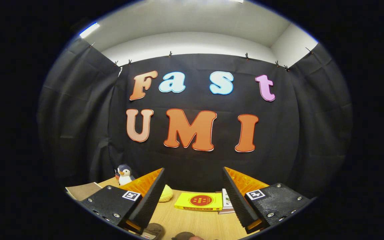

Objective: Open the storage box then place both shoes into the box .Put the left shoe in first, then the right shoe, with the right side of both shoes facing outward in a uniform manner.

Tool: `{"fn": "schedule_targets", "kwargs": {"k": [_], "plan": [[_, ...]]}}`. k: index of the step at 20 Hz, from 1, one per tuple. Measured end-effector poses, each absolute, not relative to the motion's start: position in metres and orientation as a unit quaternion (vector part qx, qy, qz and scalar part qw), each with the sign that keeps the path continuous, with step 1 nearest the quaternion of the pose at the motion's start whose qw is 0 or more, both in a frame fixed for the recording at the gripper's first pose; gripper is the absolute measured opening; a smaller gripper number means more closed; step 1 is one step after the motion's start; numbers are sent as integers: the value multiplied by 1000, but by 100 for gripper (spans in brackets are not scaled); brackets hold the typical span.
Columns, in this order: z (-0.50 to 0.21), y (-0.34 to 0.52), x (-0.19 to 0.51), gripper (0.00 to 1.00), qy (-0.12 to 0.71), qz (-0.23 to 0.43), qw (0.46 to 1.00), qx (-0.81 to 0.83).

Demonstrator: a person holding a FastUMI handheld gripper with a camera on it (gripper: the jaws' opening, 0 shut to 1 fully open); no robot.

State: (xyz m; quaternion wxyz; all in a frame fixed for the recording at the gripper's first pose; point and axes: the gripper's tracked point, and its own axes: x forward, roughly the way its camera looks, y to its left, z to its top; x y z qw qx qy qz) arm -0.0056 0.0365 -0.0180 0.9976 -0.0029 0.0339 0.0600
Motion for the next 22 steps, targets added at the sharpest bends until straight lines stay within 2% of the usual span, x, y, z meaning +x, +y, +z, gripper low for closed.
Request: {"fn": "schedule_targets", "kwargs": {"k": [10, 16, 22], "plan": [[-105, 134, -21, 99, 184, 197, 961, 67], [-166, 211, -48, 98, 316, 278, 897, 139], [-206, 267, -79, 96, 408, 331, 833, 174]]}}
